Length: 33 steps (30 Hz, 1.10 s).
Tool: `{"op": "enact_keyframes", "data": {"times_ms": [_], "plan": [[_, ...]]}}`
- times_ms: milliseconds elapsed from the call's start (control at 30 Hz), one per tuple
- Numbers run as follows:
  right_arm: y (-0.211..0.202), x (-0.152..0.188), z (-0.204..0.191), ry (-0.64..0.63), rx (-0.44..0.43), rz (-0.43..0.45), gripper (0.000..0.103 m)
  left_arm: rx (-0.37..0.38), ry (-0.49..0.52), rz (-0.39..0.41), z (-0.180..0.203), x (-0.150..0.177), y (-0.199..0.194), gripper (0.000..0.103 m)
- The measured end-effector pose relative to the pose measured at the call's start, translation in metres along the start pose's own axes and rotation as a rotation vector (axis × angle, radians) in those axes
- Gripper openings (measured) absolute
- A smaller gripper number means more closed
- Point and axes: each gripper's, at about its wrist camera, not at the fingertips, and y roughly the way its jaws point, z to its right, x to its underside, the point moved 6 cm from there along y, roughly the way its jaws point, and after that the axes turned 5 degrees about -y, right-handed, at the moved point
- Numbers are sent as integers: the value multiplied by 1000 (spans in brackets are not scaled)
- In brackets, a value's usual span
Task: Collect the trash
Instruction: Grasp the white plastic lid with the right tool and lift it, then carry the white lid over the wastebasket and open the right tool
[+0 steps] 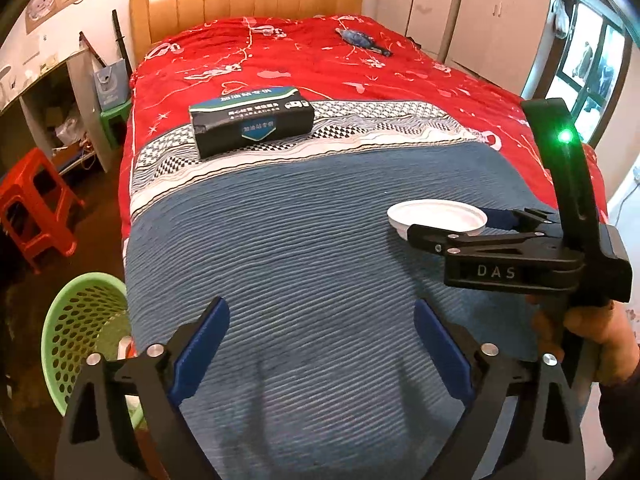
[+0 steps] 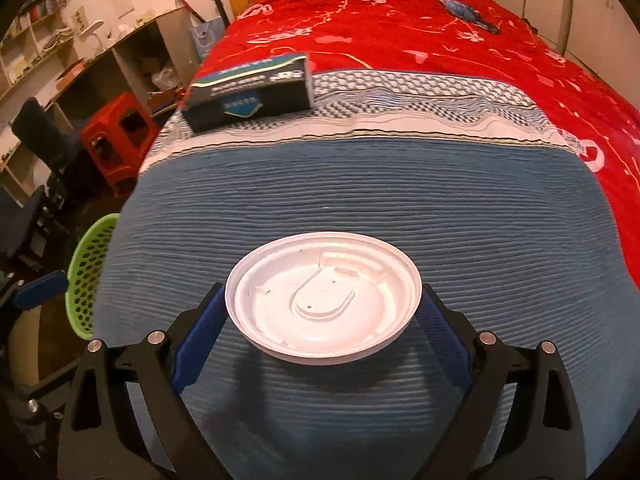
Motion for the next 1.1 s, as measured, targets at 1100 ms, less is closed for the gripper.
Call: {"op": "enact_keyframes", "data": {"times_ms": [1100], "plan": [[-2, -37, -245, -258, -293, -5, 91, -205, -333, 80, -205, 81, -97, 75]]}}
